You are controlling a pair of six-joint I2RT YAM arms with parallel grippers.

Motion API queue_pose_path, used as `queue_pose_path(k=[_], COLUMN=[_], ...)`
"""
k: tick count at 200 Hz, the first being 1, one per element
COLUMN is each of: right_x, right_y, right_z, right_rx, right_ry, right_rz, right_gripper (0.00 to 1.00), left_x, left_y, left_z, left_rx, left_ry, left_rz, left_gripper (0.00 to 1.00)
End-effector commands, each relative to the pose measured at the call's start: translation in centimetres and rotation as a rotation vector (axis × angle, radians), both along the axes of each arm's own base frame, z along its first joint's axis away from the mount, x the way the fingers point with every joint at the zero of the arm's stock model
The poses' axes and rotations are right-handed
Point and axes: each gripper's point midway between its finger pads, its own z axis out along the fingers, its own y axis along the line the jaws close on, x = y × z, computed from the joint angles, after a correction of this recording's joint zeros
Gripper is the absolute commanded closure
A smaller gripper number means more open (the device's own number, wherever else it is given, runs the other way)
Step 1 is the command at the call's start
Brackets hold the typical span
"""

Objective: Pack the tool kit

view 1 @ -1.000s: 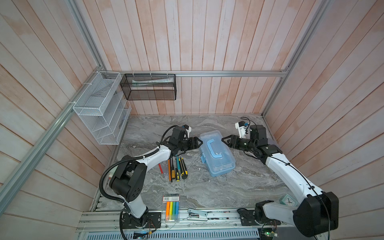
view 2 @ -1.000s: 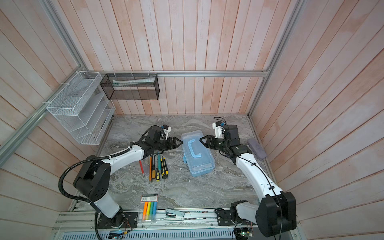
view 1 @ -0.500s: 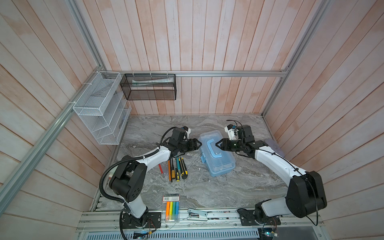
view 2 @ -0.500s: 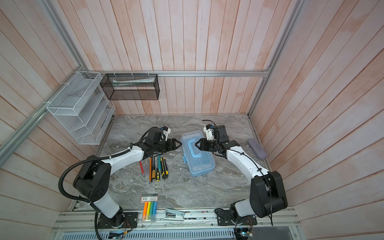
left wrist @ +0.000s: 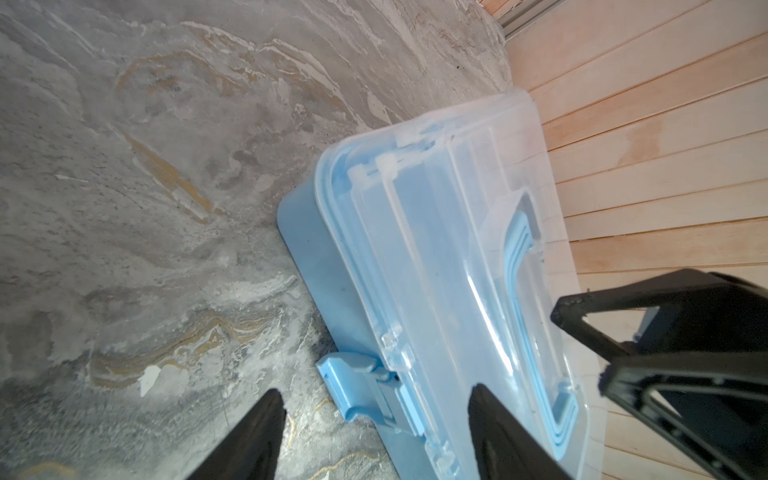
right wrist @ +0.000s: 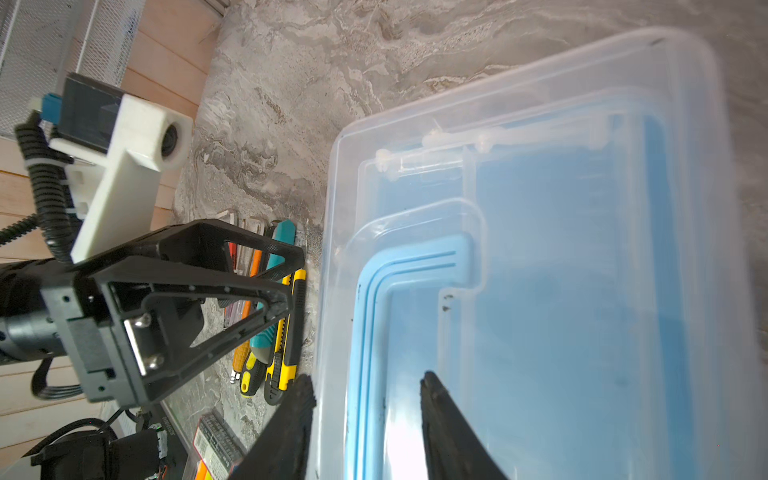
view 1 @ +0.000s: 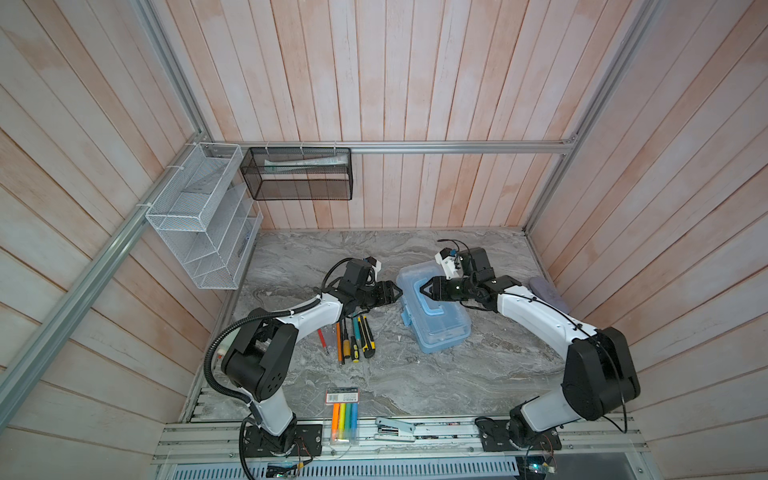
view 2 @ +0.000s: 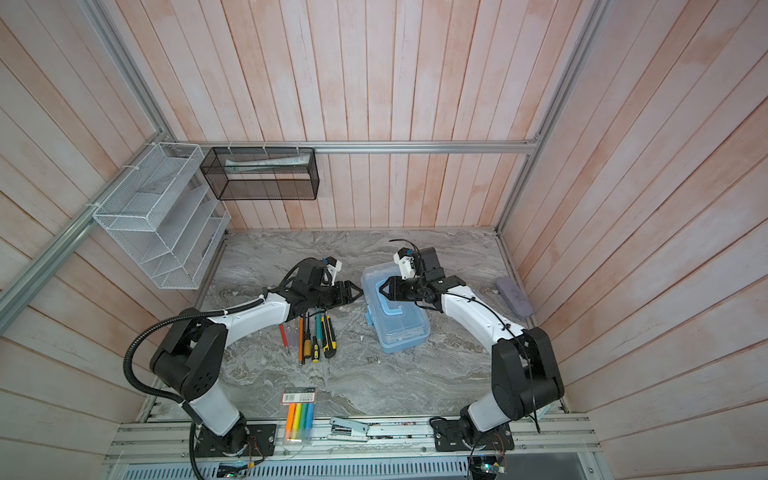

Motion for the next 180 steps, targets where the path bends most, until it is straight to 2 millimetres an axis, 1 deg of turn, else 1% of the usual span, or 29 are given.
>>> queue_pose_path(k=[1, 22, 35, 57, 76, 85, 110, 127, 160, 180], right_x=[-0.8, -0.6, -0.9, -1.8, -2.6, -3.0, -4.2, -5.2, -6.7, -7.1], right_y=[-0.2, -0.2, 0.6, 2.2, 2.7, 2.8, 2.3, 2.1, 2.0, 2.4], right_z=[-2.9, -4.0, -4.4, -4.3, -4.3, -4.6, -5.7, -6.0, -5.4, -4.1], right_rx=[-0.081, -0.113, -0.088, 0.004, 0.046, 0.047, -0.017, -0.024, -0.028, -0.042], right_ry=[0.107, 0.149, 0.179, 0.222, 0.244, 0.258, 0.288, 0.311, 0.334, 0.306], right_rz=[0.0, -0.004, 0.025, 0.097, 0.129, 0.141, 0.147, 0.16, 0.174, 0.178], right_gripper=[0.54, 0.54, 0.54, 0.54, 0.54, 0.54, 0.54, 0.54, 0.54, 0.54], left_x=[0.1, 0.2, 0.2, 0.3, 0.6, 0.8, 1.5, 1.8, 2.2, 2.2], left_y=[-0.1, -0.3, -0.4, -0.7, -1.0, -1.2, -1.7, -1.9, -2.0, -2.1], left_z=[-0.9, -1.1, -1.3, -1.4, -1.5, -1.4, -1.1, -1.0, -0.4, -0.2], left_rx=[0.003, 0.001, 0.0, -0.01, -0.006, -0.006, -0.016, -0.018, -0.022, -0.022], left_ry=[-0.004, -0.004, -0.002, -0.001, -0.001, -0.002, -0.008, -0.009, -0.017, -0.021], left_rz=[-0.015, -0.02, -0.024, -0.038, -0.046, -0.051, -0.059, -0.059, -0.051, -0.051], left_gripper=[0.27, 0.27, 0.27, 0.27, 0.28, 0.27, 0.27, 0.27, 0.27, 0.27])
